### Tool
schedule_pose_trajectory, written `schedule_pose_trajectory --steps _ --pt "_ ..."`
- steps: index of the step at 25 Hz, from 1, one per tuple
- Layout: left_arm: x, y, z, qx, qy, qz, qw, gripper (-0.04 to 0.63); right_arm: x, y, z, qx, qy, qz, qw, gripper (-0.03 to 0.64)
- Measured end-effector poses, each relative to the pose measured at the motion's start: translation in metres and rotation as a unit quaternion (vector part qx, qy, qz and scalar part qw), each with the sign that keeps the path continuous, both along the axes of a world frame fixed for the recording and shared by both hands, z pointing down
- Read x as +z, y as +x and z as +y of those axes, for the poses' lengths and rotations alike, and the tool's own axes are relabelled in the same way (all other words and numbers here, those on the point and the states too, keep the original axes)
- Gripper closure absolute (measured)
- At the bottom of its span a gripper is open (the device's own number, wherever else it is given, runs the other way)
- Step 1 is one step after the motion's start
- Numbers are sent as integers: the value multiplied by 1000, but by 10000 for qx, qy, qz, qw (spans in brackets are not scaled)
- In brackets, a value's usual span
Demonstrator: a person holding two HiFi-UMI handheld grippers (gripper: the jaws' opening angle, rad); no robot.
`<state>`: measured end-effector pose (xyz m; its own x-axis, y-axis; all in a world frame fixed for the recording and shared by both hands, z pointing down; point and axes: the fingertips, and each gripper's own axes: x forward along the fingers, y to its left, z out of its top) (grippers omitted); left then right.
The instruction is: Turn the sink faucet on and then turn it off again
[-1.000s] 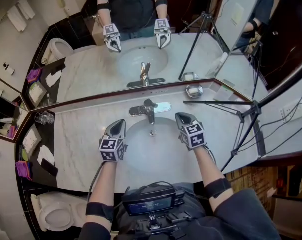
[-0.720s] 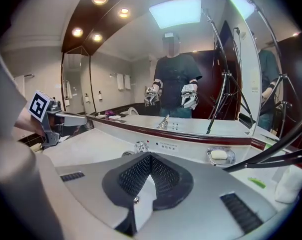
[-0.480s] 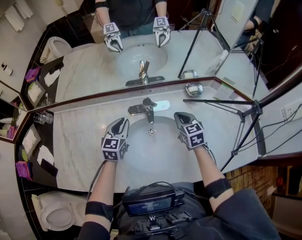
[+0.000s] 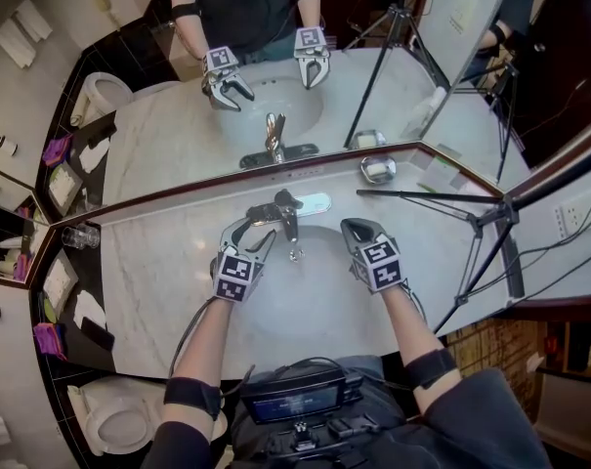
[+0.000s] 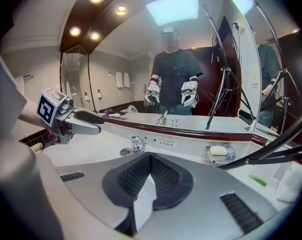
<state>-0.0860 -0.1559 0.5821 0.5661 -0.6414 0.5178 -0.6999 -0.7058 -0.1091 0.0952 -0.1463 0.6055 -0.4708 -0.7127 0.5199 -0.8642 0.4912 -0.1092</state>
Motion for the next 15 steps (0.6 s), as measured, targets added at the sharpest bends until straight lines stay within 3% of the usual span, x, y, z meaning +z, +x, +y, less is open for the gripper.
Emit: schedule_pose_trajectory --steps 7,15 --pt "29 28 -22 503 -9 -603 9969 338 2 2 -7 6 -2 35 10000 598" --pt "53 63 -37 1210 46 -1238 9849 328 11 7 -9 77 -62 15 9999 598"
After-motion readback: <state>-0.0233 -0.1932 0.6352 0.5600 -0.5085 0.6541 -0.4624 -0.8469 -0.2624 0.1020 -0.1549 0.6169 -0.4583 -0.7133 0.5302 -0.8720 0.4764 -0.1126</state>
